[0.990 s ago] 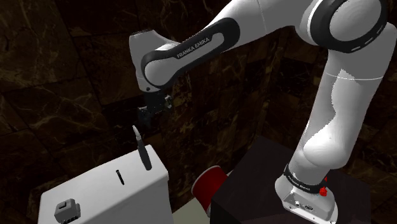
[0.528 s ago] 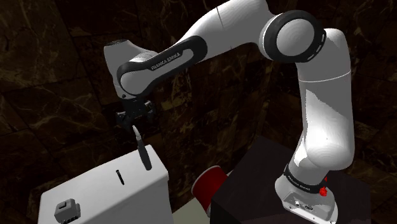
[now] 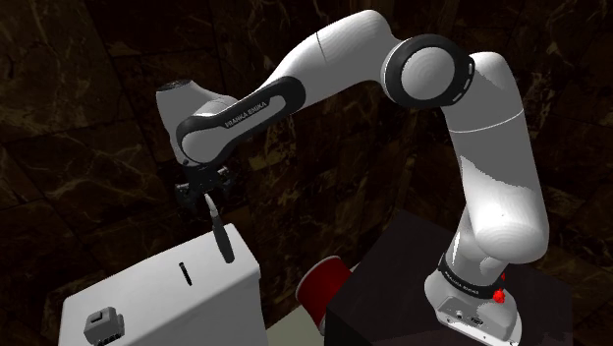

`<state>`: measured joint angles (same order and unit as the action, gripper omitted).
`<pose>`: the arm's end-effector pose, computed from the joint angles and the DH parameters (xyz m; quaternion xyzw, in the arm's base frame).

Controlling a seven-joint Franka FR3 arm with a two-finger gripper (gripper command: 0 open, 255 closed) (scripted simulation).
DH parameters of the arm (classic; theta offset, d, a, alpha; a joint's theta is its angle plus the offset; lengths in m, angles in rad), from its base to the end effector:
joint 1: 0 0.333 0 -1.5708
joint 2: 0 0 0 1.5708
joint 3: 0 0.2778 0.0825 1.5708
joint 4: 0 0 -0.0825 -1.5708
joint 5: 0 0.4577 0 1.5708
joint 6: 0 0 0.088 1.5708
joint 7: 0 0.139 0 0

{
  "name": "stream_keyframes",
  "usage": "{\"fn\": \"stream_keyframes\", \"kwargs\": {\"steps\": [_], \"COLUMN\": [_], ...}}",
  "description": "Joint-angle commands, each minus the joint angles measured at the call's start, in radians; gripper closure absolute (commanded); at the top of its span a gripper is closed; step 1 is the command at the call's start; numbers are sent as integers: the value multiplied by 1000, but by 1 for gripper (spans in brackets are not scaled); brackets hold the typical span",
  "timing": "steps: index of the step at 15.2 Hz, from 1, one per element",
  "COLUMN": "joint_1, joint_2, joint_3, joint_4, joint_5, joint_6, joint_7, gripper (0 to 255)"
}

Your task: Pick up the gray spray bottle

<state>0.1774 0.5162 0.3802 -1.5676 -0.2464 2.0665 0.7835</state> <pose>0.6463 0.3551 0.2632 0.9967 -0.0788 0.0198 0.0060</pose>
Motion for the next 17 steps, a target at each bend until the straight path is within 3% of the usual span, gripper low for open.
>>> {"fn": "stream_keyframes", "kwargs": {"steps": [1,3,4,13,17], "joint_1": [2,2,3,2,0], "joint_2": [14,14,15,14,-7], "joint_3": [-4,-4,-4,-4,2], "joint_4": [-16,-16,-13,-16,7], "joint_5": [-8,-8,-8,-8,3], "joint_6": [30,30,28,30,-13], "joint_7": [7,7,7,7,-1], "gripper": [0,0,255,255,255]}}
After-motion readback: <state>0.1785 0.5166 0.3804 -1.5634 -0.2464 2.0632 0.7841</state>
